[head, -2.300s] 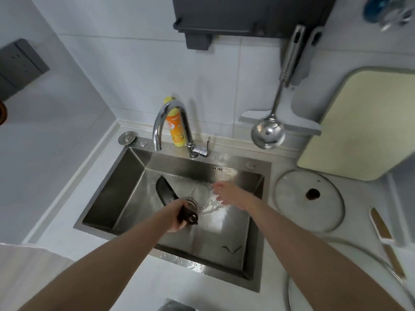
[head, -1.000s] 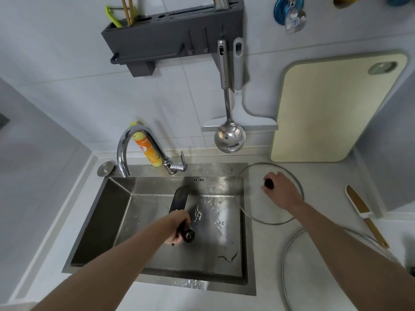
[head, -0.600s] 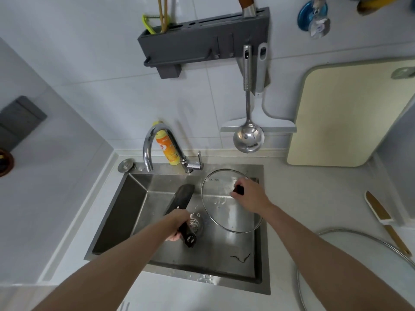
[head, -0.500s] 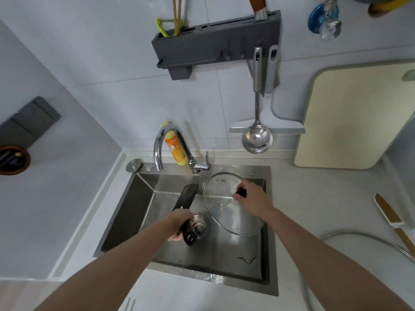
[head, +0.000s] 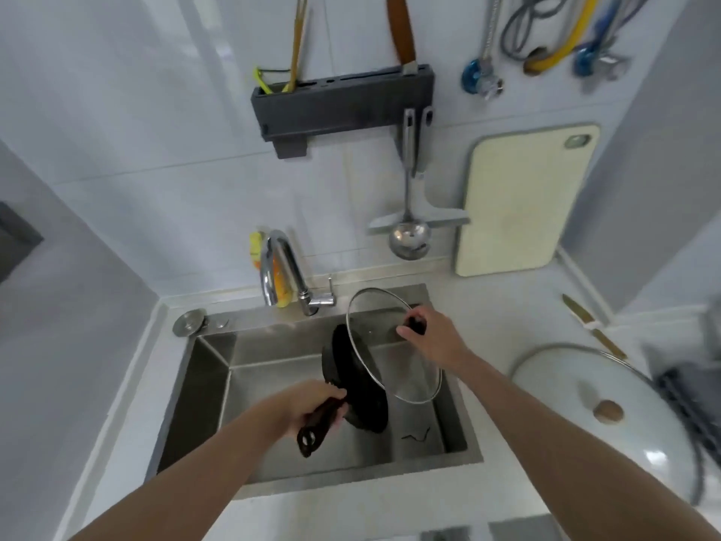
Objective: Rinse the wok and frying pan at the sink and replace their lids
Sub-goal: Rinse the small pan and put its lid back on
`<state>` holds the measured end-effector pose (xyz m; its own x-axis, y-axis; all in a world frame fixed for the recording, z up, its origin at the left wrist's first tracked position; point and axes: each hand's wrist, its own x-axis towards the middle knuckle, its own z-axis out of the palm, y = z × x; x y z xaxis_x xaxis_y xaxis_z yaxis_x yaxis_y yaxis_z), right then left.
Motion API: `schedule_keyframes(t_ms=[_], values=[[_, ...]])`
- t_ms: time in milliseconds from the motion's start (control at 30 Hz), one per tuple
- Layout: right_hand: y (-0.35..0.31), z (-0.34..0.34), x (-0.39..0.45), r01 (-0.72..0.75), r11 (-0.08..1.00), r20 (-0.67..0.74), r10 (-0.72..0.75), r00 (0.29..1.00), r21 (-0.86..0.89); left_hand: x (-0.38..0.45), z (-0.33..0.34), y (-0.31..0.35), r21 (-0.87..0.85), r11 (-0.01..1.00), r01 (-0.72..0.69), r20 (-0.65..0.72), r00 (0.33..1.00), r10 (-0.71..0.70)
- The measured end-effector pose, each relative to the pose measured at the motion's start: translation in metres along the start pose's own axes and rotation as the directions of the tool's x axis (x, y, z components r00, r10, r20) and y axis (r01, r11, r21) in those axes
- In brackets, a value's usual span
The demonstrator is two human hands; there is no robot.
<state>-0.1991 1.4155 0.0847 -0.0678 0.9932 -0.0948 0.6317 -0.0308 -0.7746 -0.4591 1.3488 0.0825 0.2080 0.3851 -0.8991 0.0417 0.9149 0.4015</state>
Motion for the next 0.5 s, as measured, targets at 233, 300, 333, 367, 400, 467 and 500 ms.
schedule_keyframes(t_ms=[233,300,333,367,400,467,500], values=[[-0.027,-0.048,-0.118,-0.201,0.976,-0.293,0.167,0.941,-0.088,-0.033,0.038,-0.005,0.190,0.981,0.036,0.313,0.945,-0.096],[-0.032,-0.067,-0.158,-0.286,0.951,-0.343,0.231,0.910,-0.119,-0.053,0.067,-0.012,0.230,0.972,0.037,0.419,0.898,-0.134],[-0.036,-0.077,-0.178,-0.324,0.937,-0.371,0.256,0.893,-0.133,-0.063,0.083,-0.017,0.268,0.963,0.007,0.455,0.881,-0.133],[-0.038,-0.088,-0.197,-0.355,0.923,-0.410,0.270,0.872,-0.147,-0.071,0.098,-0.024,0.313,0.949,-0.044,0.490,0.863,-0.122],[-0.041,-0.101,-0.222,-0.392,0.906,-0.459,0.285,0.841,-0.157,-0.085,0.117,-0.033,0.373,0.923,-0.093,0.526,0.841,-0.128],[-0.045,-0.126,-0.266,-0.462,0.870,-0.544,0.308,0.781,-0.171,-0.103,0.149,-0.050,0.451,0.877,-0.164,0.579,0.802,-0.148],[-0.047,-0.137,-0.287,-0.493,0.852,-0.579,0.314,0.752,-0.178,-0.110,0.164,-0.059,0.477,0.857,-0.192,0.604,0.781,-0.161]])
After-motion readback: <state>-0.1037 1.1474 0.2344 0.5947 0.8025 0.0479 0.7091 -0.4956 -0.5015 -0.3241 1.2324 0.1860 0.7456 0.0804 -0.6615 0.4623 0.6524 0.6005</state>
